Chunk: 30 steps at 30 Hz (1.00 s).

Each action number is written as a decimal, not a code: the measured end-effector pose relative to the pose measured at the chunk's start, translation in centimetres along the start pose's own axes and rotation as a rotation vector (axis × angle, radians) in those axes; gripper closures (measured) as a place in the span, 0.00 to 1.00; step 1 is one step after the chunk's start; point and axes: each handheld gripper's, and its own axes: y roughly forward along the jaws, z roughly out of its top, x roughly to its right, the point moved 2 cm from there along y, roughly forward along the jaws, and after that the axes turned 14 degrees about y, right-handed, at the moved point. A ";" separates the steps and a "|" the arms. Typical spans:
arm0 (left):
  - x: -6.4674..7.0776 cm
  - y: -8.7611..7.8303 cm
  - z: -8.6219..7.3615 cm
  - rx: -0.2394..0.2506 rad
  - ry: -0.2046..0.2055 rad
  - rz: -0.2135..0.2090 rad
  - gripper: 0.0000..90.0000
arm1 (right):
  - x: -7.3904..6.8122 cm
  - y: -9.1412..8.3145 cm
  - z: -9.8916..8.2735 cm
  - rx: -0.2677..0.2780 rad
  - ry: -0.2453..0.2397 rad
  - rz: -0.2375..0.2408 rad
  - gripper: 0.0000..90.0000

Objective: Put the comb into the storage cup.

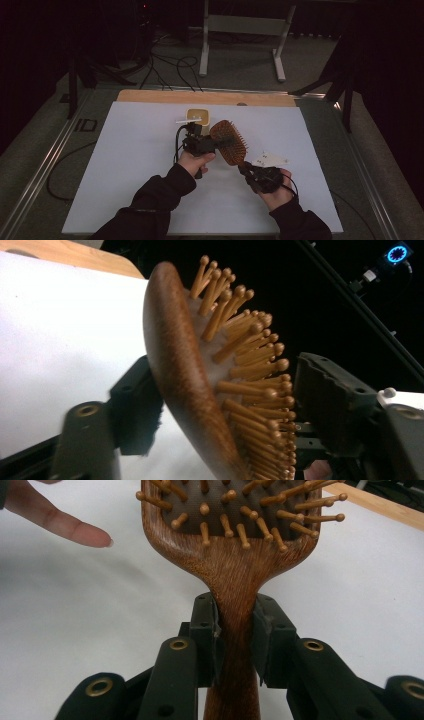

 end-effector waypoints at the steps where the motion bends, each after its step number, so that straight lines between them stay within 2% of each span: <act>1: 0.0 0.0 -0.1 0.000 0.001 -0.010 0.39 | 0.0 -0.1 0.1 0.002 0.003 0.004 0.82; 14: 0.3 -0.1 0.0 0.013 -0.034 -0.024 0.52 | -0.1 0.0 0.0 0.002 -0.010 -0.009 0.82; 24: 1.2 -0.2 0.4 0.030 0.017 -0.025 0.58 | -0.1 -0.1 0.0 0.006 -0.014 -0.007 0.81; 25: 1.4 -0.3 0.4 0.024 0.028 -0.023 0.58 | -0.1 -0.1 0.0 0.006 -0.015 -0.004 0.81; 28: 1.5 -0.2 0.4 0.023 0.027 -0.018 0.59 | 0.0 0.0 0.0 -0.004 -0.013 0.008 0.81; 30: 1.6 -0.3 0.5 0.019 0.044 -0.017 0.59 | 0.2 0.0 -0.1 0.005 -0.011 0.028 0.79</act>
